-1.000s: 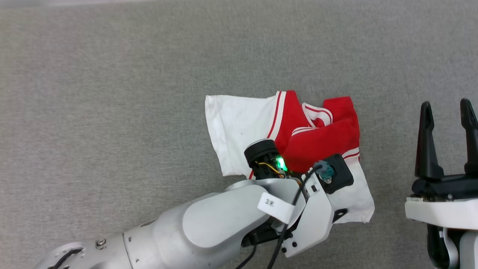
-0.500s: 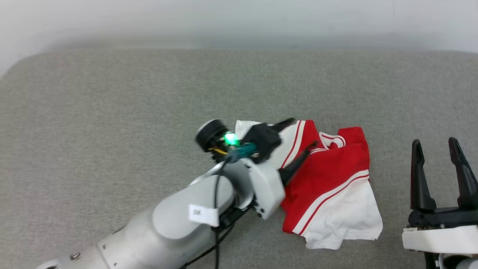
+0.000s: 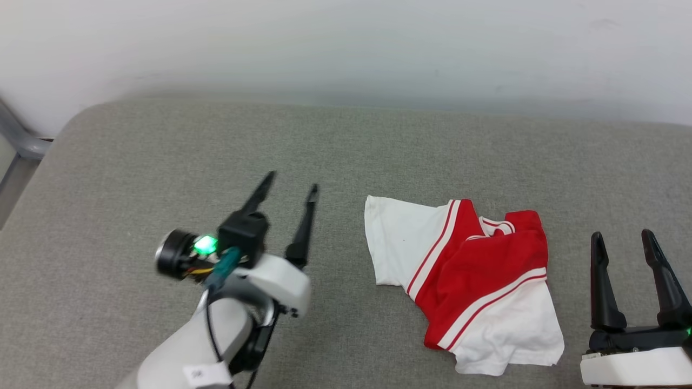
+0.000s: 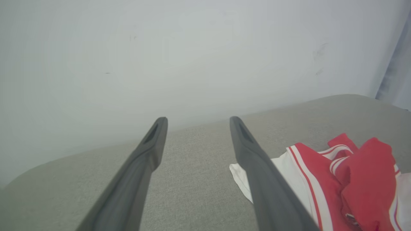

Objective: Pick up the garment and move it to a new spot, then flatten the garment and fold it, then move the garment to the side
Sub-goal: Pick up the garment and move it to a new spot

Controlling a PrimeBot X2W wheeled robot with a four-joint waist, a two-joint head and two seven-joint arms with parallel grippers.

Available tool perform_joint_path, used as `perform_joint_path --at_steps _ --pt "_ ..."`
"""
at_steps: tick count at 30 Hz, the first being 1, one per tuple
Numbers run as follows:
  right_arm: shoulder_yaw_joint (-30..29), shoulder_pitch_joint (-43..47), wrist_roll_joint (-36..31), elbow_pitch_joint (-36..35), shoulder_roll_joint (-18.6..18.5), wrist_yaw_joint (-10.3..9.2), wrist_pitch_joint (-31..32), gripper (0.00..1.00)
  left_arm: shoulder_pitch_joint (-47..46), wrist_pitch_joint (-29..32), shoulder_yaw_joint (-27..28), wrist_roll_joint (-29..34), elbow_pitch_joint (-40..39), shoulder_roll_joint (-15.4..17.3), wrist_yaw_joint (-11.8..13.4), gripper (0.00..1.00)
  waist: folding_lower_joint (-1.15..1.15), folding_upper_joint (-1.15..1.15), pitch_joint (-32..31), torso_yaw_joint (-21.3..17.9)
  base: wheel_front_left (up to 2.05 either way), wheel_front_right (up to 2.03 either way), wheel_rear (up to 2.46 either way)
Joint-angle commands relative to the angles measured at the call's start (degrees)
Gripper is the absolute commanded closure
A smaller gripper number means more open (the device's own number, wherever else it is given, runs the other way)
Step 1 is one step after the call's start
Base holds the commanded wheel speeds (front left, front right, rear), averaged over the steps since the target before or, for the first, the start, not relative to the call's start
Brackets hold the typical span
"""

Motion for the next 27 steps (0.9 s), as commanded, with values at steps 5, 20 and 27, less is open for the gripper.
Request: perform_joint_path --at_steps 5,20,27 --pt "0.12 1.31 0.33 0.42 0.11 -0.04 -0.14 0.0 10.79 -0.39 12.12 6.13 -6.72 0.66 2.88 0.0 0.01 0.0 -1.31 0.79 0.0 0.0 0.0" --pt "-0.36 3.33 1.54 2.28 0.11 -0.04 -0.14 0.0 31.01 -0.3 31.29 19.46 -12.75 -5.49 -1.34 0.0 0.01 0.0 -3.49 -0.31 0.0 0.0 0.0" --pt "0.01 4.83 1.91 3.41 0.11 -0.04 -0.14 0.0 34.9 -0.3 35.47 23.06 -11.59 -9.03 -6.57 0.0 0.01 0.0 -4.04 -0.2 0.0 0.0 0.0"
